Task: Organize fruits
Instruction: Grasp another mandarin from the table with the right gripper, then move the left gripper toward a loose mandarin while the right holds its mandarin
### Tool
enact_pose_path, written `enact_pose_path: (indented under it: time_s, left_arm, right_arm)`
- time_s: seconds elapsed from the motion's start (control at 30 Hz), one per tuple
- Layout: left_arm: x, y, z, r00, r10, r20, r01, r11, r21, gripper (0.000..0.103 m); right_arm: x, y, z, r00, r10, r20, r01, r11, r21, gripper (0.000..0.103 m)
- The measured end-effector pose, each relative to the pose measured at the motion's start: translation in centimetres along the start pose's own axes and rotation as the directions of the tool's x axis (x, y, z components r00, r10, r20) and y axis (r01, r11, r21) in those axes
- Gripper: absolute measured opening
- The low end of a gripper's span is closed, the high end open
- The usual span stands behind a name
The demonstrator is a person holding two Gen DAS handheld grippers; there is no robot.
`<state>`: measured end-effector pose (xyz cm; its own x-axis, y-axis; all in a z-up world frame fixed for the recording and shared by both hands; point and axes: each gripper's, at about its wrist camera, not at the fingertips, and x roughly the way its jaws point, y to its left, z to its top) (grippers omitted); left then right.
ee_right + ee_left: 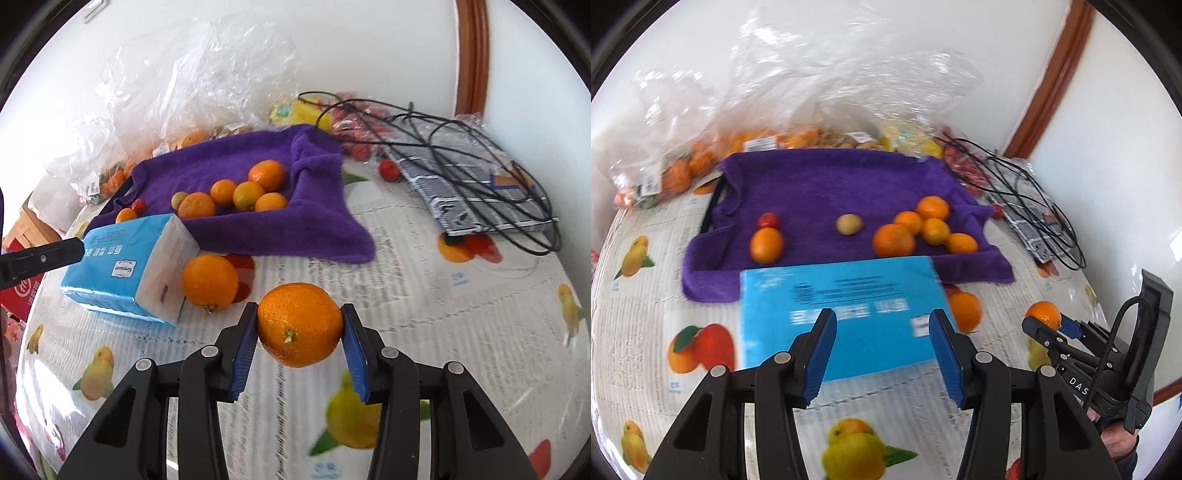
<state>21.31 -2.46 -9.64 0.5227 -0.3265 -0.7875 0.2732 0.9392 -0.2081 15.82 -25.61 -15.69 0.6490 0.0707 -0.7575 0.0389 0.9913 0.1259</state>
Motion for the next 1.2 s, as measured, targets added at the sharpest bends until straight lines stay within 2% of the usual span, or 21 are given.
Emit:
enact_pose_path:
  time_s: [0.2,0.43,0.63,0.7,0.8,1.2]
  left_arm:
    - [1.8,-5.0,0.0,0.999,-0.038,-0.028,0.041,0.995,0.092,0.050]
    - [4.4,-9.1,-0.2,0.997,-0.037,-0.067,0.048,0.986,0.161,0.050]
    - [6.7,-10.6,-0.3,0.996,0.031,-0.089,-0.014,0.982,0.187,0.050]
    - [7.1,-11.1,-0.3,0.993,0.103,-0.061,-0.087,0.973,0.215,0.050]
    - [7.8,-11.6,-0.2,0.986,0.162,-0.047,-0.144,0.956,0.257,0.050]
    - [7.9,-13.3,0.0,0.990,0.140,-0.032,-0.123,0.942,0.313,0.050]
  right_arm:
    - [-2.5,-3.1,-0.3,0.998,-0.061,0.034,0.060,0.998,0.017,0.044]
    - [-4.0,-7.0,-0.9,0.991,-0.119,0.058,0.116,0.992,0.056,0.044]
    - [-4.4,-9.4,-0.7,0.987,-0.143,0.069,0.137,0.988,0.076,0.044]
    - [-4.5,-10.0,-0.6,0.986,-0.146,0.075,0.140,0.987,0.080,0.044]
    - [-4.4,-10.3,-0.4,0.987,-0.143,0.076,0.136,0.987,0.085,0.044]
    - [-3.5,-9.8,-0.4,0.991,-0.121,0.059,0.116,0.990,0.082,0.044]
